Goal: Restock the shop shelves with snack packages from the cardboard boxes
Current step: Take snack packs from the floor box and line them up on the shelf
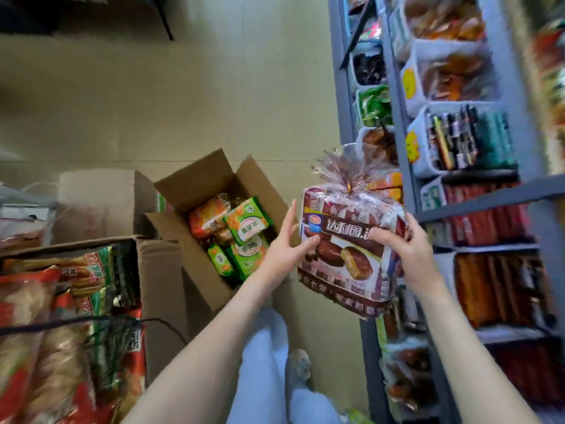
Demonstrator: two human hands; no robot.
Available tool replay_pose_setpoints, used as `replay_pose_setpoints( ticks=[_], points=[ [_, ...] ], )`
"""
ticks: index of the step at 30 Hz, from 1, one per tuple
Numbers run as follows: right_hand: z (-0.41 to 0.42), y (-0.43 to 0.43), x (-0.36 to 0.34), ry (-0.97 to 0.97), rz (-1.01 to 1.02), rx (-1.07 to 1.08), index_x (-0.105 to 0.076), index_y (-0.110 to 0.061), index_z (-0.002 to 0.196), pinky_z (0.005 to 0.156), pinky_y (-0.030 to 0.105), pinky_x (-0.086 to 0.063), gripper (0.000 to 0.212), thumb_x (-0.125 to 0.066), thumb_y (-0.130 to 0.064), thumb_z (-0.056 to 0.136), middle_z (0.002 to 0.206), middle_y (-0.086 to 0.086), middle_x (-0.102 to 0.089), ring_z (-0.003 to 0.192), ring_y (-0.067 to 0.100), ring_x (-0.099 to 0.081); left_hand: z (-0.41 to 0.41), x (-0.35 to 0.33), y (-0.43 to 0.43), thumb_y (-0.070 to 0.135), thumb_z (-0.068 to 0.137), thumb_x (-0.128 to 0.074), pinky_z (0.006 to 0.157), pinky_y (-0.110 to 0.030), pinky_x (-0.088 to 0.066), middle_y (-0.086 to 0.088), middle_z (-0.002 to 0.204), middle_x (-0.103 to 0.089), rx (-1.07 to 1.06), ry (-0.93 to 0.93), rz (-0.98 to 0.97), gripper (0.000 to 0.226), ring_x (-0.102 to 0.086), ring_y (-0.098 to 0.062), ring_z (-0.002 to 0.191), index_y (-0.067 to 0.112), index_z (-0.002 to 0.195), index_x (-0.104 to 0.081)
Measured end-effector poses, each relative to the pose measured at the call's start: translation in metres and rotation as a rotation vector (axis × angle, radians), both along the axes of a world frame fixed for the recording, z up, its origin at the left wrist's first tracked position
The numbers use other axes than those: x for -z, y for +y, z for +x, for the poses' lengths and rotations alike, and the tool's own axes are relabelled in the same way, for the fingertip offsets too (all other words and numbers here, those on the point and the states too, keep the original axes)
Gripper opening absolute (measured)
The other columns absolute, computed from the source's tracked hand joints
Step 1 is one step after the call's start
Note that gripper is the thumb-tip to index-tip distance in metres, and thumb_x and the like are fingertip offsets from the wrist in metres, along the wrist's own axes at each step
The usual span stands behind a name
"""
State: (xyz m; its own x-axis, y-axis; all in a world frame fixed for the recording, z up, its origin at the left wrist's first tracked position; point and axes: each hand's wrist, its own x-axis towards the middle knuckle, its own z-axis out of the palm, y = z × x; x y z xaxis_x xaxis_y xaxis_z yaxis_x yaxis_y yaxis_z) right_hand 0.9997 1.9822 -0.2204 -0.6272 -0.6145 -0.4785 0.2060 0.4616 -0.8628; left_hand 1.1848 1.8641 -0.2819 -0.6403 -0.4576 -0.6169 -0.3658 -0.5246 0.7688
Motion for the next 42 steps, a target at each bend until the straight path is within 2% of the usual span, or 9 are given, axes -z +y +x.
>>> replay_pose_setpoints(
  ticks=[4,7,12,14,18,25,29,36,42],
  points=[
    [0.011,0.088,-0.021,-0.119,-0.112,0.228,-0.063,-0.014,0.111,0.085,0.043,-0.052,0.052,-0.080,-0.024,0.063,0.103,0.007,-0.072,0.092,0.026,-0.068,-0.014,-0.023,0.071,0.052,0.072,-0.076,0.103,-0.047,-0.044,0.004,0.130,-0.062,0.082,0.058,-0.010,0.091,-0.059,-0.020,0.119,0.055,0.144,-0.020],
    [0.028,0.153,-0.030,-0.128,-0.137,0.339,-0.056,-0.021,0.109,0.090,0.044,-0.052,0.056,-0.084,-0.032,0.061,0.107,0.004,-0.068,0.095,0.020,-0.066,-0.009,-0.039,0.129,0.065,0.067,-0.074,0.105,-0.045,-0.043,0.012,0.123,-0.065,0.156,-0.034,-0.116,0.087,-0.061,-0.013,0.115,0.064,0.137,-0.023],
    [0.065,0.248,-0.056,-0.109,-0.074,0.266,-0.031,-0.019,0.132,0.083,0.026,-0.052,0.073,-0.074,-0.004,0.076,0.115,-0.002,-0.058,0.101,0.012,-0.060,0.014,-0.079,0.194,0.072,0.061,-0.070,0.099,-0.040,-0.049,0.013,0.124,-0.065,0.301,-0.132,-0.227,0.088,-0.066,-0.010,0.105,0.064,0.135,-0.024],
    [0.084,0.276,-0.068,-0.138,-0.082,0.364,-0.038,-0.021,0.131,0.083,0.032,-0.054,0.073,-0.077,-0.011,0.070,0.113,-0.002,-0.063,0.100,0.015,-0.064,0.022,-0.099,0.213,0.065,0.071,-0.069,0.087,-0.032,-0.055,0.010,0.123,-0.064,0.356,-0.115,-0.248,0.084,-0.069,-0.007,0.092,0.057,0.141,-0.024],
    [0.121,0.324,-0.096,-0.241,-0.194,0.611,-0.065,-0.011,0.104,0.072,0.037,-0.058,0.026,-0.066,-0.003,0.080,0.091,0.007,-0.074,0.077,0.022,-0.071,0.033,-0.127,0.240,0.045,0.094,-0.051,0.056,-0.018,-0.052,-0.005,0.116,-0.062,0.364,-0.076,-0.176,0.059,-0.067,-0.001,0.076,0.028,0.147,-0.030],
    [0.199,0.422,-0.151,-0.233,-0.293,0.882,-0.068,-0.014,0.090,0.064,0.033,-0.060,0.012,-0.063,-0.007,0.081,0.077,0.004,-0.075,0.065,0.020,-0.071,0.057,-0.169,0.277,0.021,0.095,-0.053,0.085,-0.031,-0.049,-0.004,0.105,-0.064,0.618,-0.001,-0.273,0.020,-0.061,-0.016,0.092,0.023,0.115,-0.058],
    [0.243,0.472,-0.188,-0.136,-0.352,0.926,-0.067,-0.013,0.095,0.061,0.034,-0.058,0.030,-0.071,-0.010,0.066,0.081,0.007,-0.075,0.068,0.024,-0.071,0.065,-0.208,0.321,0.017,0.096,-0.052,0.088,-0.032,-0.049,-0.010,0.109,-0.065,0.780,0.085,-0.225,0.023,-0.062,-0.020,0.096,0.017,0.118,-0.060],
    [0.307,0.562,-0.261,0.119,-0.520,0.966,-0.076,-0.022,0.075,0.057,0.031,-0.058,0.028,-0.070,0.001,0.060,0.077,0.003,-0.075,0.068,0.020,-0.072,0.074,-0.266,0.418,0.019,0.097,-0.052,0.073,-0.024,-0.051,-0.004,0.097,-0.072,0.905,0.261,-0.240,0.022,-0.068,-0.016,0.088,0.019,0.116,-0.062],
    [0.388,0.680,-0.300,0.294,-0.591,1.118,-0.064,-0.014,0.093,0.058,0.029,-0.057,0.029,-0.064,-0.008,0.065,0.076,0.000,-0.075,0.068,0.019,-0.072,0.124,-0.306,0.560,0.017,0.094,-0.051,0.070,-0.030,-0.053,-0.008,0.094,-0.072,0.887,0.462,-0.061,0.027,-0.068,-0.022,0.081,0.020,0.119,-0.062]
  ],
)
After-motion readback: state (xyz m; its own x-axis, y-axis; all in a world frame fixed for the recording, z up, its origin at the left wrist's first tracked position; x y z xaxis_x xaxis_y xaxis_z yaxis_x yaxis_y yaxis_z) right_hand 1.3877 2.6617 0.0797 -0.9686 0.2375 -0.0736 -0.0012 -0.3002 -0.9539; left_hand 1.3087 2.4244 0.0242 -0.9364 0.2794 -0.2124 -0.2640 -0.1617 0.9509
